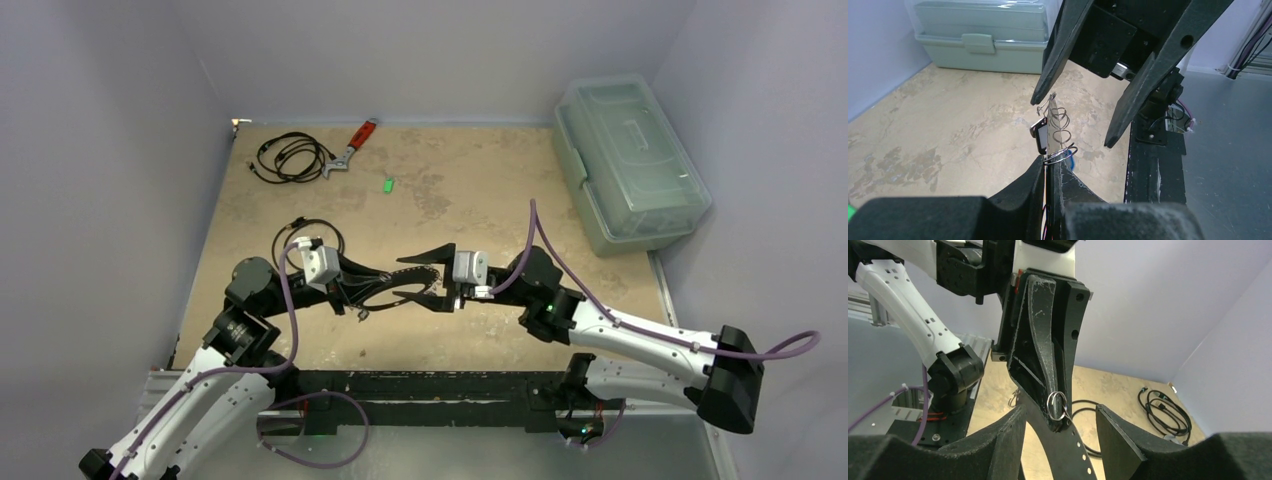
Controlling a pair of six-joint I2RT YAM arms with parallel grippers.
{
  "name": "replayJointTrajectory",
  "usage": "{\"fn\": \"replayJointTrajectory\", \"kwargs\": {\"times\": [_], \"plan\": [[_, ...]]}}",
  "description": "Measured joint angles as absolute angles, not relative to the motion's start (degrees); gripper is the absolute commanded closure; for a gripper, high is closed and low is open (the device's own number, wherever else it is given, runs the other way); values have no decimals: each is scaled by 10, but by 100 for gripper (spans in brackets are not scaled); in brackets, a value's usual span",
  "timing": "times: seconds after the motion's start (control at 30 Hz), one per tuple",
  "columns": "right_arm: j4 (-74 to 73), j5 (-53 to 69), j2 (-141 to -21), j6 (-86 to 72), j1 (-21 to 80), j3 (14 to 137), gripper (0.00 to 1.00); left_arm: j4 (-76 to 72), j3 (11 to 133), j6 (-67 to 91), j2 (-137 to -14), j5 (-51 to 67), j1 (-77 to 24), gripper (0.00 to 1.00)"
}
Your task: Put the keys on the keyring
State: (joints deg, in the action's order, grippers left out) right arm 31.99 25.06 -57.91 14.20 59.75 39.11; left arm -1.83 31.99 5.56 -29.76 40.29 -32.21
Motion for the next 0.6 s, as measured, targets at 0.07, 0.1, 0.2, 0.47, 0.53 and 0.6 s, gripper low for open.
{"fn": "replayJointTrajectory", "kwargs": {"times": [0.07, 0.1, 0.2, 0.47, 0.53, 0.6], "plan": [[325, 251, -586, 141, 597, 391, 43, -22, 320, 57, -299, 407, -322, 100], [327, 251, -590, 140, 597, 392, 43, -22, 320, 59, -299, 409, -322, 100], [331, 252, -603, 138, 597, 393, 43, -25, 320, 64, -301, 413, -322, 100], [348, 245, -620, 129, 597, 393, 47, -25, 320, 65, -302, 419, -322, 100], [356, 240, -621, 126, 597, 393, 49, -25, 320, 65, -302, 420, -322, 100], [361, 235, -624, 123, 597, 393, 52, -25, 320, 65, -302, 422, -322, 100]]}}
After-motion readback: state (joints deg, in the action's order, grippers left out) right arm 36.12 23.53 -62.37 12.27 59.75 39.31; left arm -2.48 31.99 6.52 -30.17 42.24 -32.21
